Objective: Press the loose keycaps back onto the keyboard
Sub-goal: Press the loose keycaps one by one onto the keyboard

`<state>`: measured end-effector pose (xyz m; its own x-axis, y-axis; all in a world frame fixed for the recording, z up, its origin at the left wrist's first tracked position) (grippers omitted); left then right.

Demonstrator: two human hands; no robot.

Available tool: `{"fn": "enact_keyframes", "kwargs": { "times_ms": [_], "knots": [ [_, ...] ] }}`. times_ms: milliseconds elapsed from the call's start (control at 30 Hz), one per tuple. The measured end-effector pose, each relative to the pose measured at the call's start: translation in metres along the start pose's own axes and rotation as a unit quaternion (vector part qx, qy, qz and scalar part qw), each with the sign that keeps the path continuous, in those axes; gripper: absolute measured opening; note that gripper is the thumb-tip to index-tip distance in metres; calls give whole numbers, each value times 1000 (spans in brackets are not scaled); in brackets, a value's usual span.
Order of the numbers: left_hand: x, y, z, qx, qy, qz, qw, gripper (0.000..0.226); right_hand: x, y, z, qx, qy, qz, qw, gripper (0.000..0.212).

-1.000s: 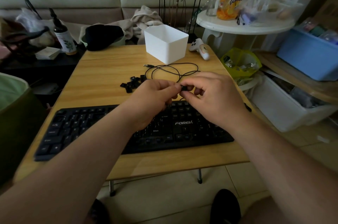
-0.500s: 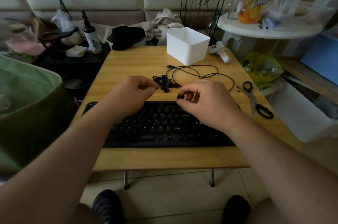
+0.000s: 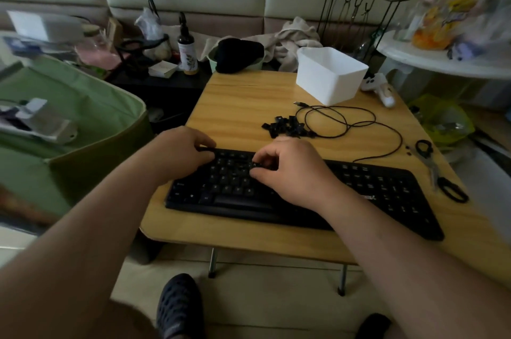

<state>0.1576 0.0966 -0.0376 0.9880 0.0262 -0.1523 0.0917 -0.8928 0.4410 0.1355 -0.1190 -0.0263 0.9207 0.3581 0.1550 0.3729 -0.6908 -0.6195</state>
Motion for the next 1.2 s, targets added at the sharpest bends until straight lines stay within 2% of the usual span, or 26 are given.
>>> {"fn": "enact_keyframes", "kwargs": {
  "times_ms": [233,367,467,733,1200],
  "knots": [
    [-5,8,8,-11,-47,18,999,33,7,0,16,-14,-58,37,998,24],
    [-7,14,7,28,-25,38,999,36,9,3,16,4,-90,83,992,19],
    [-8,17,8,2,-14,43,999,37,8,3,14,-11,-104,95,990,16],
    [-13,35,23,69,-37,94,992,50,10,4,19,1,-81,131,988,6],
    [-12,34,27,72,-46,83,993,51,9,2,24,-35,-59,119,990,5]
  ]
}}
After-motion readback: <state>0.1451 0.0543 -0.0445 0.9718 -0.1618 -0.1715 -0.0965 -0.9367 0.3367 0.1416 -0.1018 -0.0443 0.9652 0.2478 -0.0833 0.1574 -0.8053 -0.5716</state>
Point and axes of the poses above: each hand's wrist, its own x-axis towards the middle knuckle, its own z-axis out of the palm, y = z × x, the point moved 7 cm from there along x, towards the middle knuckle, and after that the axes turned 4 degrees about x, right-handed, at the moved point
